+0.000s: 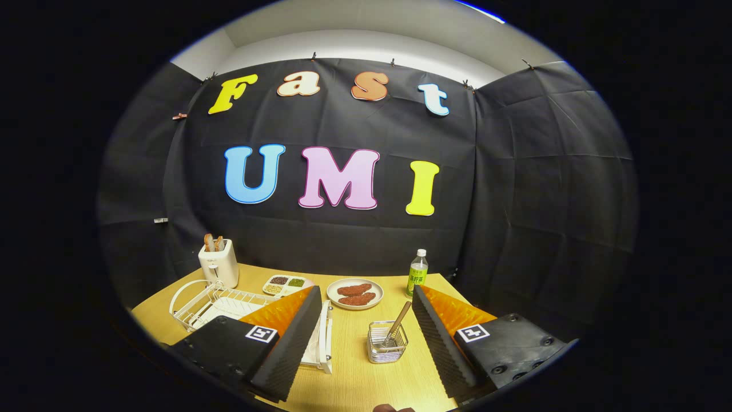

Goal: Take the plate from the dish rack, then take the spoon from the basket and place it into the plate.

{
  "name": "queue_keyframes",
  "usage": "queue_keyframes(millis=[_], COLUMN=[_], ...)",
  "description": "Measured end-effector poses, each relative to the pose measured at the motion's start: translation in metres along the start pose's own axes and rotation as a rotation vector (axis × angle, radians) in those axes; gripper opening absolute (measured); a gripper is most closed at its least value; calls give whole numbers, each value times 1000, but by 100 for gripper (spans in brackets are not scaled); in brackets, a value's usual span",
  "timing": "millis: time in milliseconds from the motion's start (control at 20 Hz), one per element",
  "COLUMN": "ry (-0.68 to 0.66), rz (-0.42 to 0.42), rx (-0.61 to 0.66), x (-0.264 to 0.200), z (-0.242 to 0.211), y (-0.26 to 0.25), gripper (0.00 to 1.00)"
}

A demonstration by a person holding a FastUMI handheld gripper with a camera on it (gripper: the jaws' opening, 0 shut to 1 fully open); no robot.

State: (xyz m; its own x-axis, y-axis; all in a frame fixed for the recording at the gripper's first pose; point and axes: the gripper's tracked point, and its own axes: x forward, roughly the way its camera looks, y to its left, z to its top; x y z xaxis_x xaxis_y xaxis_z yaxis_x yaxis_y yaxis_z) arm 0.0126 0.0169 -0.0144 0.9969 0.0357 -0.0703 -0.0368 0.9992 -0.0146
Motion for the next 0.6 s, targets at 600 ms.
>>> queue_keyframes(millis=[600], ry=[94], rz=[47], rx=[-66], x=[95], z=[5], y=[60], gripper=[98])
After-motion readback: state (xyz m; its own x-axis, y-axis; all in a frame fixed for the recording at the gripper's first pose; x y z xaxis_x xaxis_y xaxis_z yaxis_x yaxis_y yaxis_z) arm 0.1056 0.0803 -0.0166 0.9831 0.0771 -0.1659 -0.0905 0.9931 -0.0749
